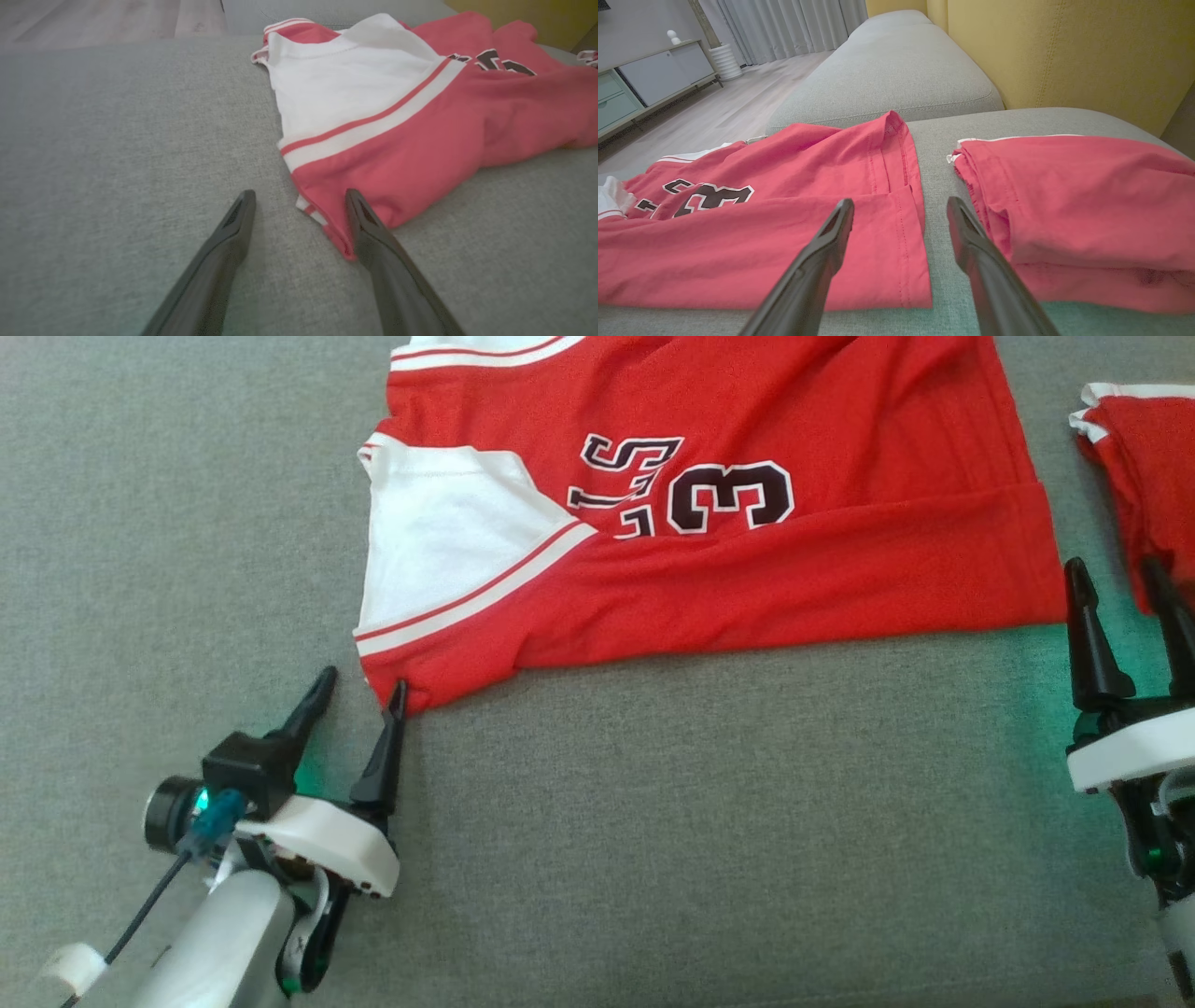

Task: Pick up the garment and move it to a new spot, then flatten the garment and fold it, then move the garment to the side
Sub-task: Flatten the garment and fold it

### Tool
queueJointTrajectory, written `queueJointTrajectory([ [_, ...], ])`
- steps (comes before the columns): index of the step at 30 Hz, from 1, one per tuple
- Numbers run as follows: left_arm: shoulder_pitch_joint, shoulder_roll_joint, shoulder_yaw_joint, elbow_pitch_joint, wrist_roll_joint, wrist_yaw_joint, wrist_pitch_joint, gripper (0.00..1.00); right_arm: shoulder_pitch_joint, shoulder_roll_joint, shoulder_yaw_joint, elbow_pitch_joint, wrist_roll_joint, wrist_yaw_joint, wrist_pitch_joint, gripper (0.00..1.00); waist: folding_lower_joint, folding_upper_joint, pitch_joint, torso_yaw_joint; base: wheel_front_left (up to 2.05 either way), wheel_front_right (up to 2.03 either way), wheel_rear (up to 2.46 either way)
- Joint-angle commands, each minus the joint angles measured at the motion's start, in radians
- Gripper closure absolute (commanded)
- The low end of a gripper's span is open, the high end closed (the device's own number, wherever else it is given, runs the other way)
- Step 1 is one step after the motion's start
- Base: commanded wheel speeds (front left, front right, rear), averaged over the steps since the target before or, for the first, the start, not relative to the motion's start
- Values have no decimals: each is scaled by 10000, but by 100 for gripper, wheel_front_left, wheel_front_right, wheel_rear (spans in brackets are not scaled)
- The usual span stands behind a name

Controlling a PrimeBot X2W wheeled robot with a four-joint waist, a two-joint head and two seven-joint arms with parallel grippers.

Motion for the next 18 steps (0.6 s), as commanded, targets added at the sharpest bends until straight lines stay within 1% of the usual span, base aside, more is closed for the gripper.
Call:
queueJointTrajectory([
  [1,-44,176,173,-289,-129,-72,164,0,-29,-184,110,-313,59,-9,-86,0,1,0,71,-37,0,0,0],
  [3,2,211,32,-314,-153,-157,414,0,-67,-191,103,-297,63,-9,-87,0,1,0,110,-50,0,0,0],
  [4,31,228,-24,-332,-170,-177,544,3,-81,-193,97,-284,64,-9,-90,0,1,0,123,-51,0,0,0],
  [5,69,234,-51,-358,-209,-167,670,15,-89,-195,95,-269,64,-9,-91,0,1,0,133,-48,0,0,0],
  [7,150,275,-129,-453,-213,-115,904,53,-93,-193,105,-223,74,-9,-77,0,1,0,138,-33,0,0,0],
  [8,205,279,-158,-525,-243,-89,1018,58,-89,-184,122,-185,97,-9,-35,0,1,0,137,-20,0,0,0],
  [9,260,305,-211,-596,-259,-90,1152,82,-83,-165,135,-139,129,-9,20,0,1,0,135,-6,0,0,0],
  [10,309,340,-250,-682,-263,-84,1251,100,-74,-141,136,-73,162,-9,102,0,1,0,135,11,0,0,0],
  [14,423,435,-165,-1208,-319,9,1208,100,-61,34,20,354,228,-9,650,0,1,0,151,83,0,0,0],
  [18,317,678,-125,-1660,-92,56,1020,100,-165,158,5,561,300,-9,1006,0,1,0,219,207,0,0,0],
])
